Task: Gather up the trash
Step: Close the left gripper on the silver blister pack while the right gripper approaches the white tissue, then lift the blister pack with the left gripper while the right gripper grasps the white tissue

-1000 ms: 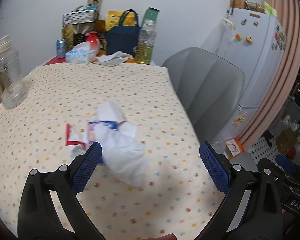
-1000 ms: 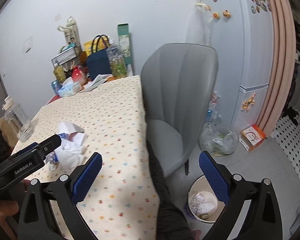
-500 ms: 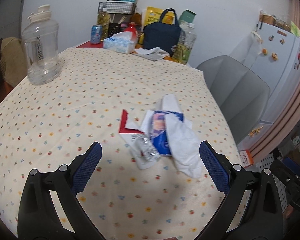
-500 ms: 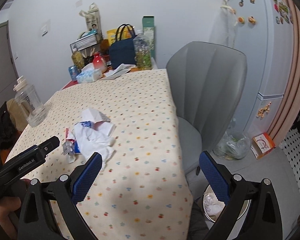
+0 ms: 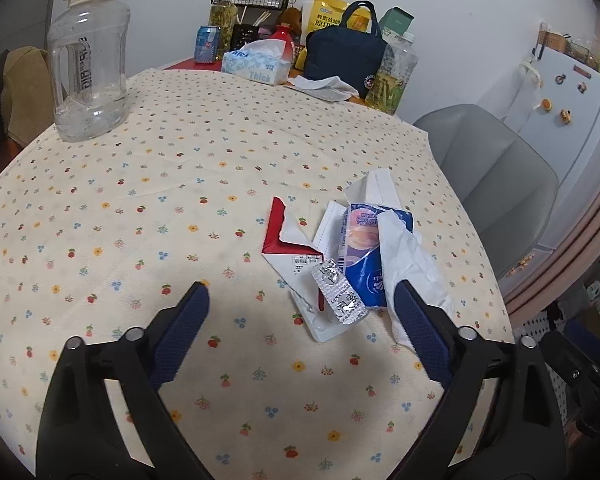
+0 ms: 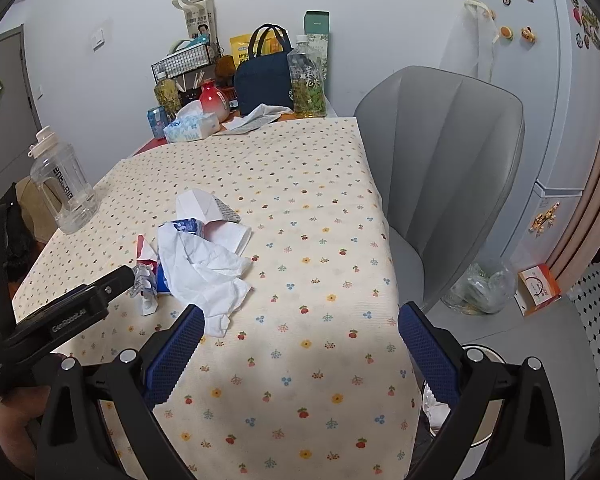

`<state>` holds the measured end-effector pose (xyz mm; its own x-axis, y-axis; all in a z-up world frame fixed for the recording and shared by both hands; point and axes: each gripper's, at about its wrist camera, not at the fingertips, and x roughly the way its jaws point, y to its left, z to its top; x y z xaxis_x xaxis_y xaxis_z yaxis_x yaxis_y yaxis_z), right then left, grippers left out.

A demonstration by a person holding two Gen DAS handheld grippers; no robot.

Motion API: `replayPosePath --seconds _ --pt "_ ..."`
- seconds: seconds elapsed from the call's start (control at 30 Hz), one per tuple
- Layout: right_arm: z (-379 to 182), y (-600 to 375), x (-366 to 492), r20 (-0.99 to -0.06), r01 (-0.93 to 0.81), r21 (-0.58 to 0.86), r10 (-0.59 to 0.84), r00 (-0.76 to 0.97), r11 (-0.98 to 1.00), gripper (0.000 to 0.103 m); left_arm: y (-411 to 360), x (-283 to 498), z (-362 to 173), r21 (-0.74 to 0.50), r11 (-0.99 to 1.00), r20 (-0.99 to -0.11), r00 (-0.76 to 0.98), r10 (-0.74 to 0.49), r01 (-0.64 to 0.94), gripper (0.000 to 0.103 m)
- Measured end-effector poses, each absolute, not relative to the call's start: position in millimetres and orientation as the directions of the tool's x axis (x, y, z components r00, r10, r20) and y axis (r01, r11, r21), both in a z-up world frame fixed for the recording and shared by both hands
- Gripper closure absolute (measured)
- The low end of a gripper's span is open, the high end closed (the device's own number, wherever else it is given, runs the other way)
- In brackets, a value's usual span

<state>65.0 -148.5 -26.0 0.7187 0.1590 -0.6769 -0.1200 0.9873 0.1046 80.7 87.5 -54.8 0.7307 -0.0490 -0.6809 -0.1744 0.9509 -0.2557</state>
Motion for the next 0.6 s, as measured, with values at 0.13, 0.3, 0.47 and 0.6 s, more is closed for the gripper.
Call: replayPosePath --seconds 0.13,0.3,0.47,0.6 --pt "-30.8 -152.1 68.8 -0.686 -0.105 0.106 0.149 0.712 0.989 0.008 78.3 89.8 -62.1 -0.269 0.950 -0.694 0.715 -0.080 -0.156 0.038" --pt "-34.0 -155.5 71.0 -0.692 -0.092 0.106 0.140 0.708 0.990 0.008 72.1 95.1 -66.7 -0.268 0.953 -0.699 0.709 -0.091 -0.142 0.070" --pt "-35.9 -151.9 72.1 -0.697 -0.101 0.102 0.143 0.703 0.990 0.008 74.8 88.6 -59.9 -0.293 0.948 -0.682 0.723 -0.114 -0.127 0.087" --pt "-34.8 -144.2 71.4 -0.694 -0.118 0.101 0.155 0.703 0.988 0.008 82.5 79.0 -45.2 -0.296 0.947 -0.652 0.751 -0.102 -0.128 0.087"
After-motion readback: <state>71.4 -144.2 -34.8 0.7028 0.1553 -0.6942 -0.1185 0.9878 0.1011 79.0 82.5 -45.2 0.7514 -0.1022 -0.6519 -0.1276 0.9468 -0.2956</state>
